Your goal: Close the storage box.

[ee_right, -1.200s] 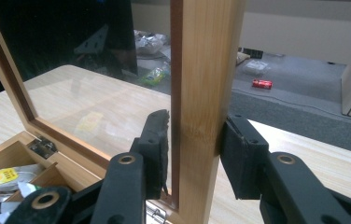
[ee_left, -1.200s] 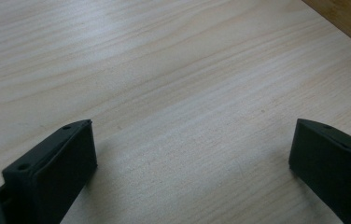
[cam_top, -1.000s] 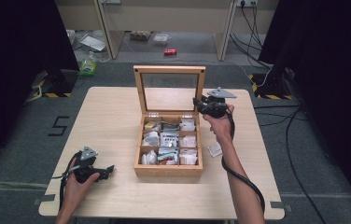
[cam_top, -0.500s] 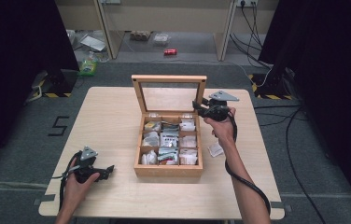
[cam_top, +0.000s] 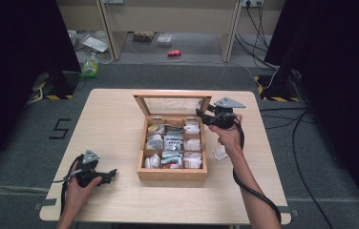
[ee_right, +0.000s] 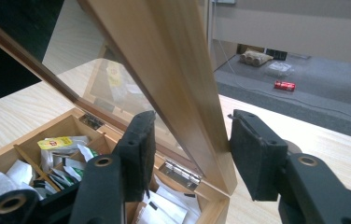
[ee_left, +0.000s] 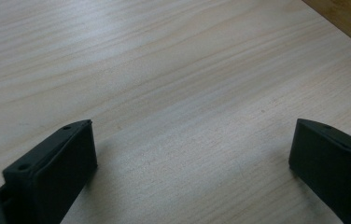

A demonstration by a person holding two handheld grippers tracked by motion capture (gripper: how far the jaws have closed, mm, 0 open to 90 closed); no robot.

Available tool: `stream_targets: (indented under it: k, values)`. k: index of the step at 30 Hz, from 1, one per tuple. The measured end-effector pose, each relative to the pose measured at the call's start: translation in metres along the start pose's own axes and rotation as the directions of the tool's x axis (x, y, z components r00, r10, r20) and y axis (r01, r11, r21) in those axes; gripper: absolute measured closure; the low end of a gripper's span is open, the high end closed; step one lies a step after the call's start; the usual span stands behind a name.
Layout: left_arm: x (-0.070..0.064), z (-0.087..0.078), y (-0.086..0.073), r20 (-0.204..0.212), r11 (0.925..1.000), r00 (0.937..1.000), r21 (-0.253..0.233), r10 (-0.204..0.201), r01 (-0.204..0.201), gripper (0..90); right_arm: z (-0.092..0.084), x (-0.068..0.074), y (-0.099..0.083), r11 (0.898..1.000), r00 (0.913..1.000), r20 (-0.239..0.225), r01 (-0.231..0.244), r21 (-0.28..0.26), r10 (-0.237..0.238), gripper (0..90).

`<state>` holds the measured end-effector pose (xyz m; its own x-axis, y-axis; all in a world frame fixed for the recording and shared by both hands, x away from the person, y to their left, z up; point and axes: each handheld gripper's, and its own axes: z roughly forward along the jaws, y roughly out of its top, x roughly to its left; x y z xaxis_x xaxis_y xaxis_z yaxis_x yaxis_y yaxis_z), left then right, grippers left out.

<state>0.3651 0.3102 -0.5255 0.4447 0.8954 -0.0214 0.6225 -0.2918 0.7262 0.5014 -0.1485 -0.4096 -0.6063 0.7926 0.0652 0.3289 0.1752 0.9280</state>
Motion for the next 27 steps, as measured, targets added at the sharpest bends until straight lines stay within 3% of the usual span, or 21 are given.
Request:
stream_targets:
  k: [6, 18, 27]
  values:
    - [0.000, 0.000, 0.000, 0.000, 1.0000, 1.0000, -0.001, 0.000, 0.000, 0.2, -0.006, 0.003, -0.002, 0.999, 0.9987, -0.002, -0.052, -0.003, 0.052, 49.4]
    - [0.000, 0.000, 0.000, 0.000, 1.0000, 1.0000, 0.000, 0.000, 0.000, 0.2, -0.024, 0.006, 0.004, 0.995, 0.9962, 0.007, -0.087, -0.049, 0.087, 42.9]
    - [0.000, 0.000, 0.000, 0.000, 1.0000, 1.0000, 0.000, -0.001, 0.001, 0.2, -0.029, 0.008, 0.004, 0.996, 0.9970, 0.016, -0.075, -0.055, 0.076, 40.6]
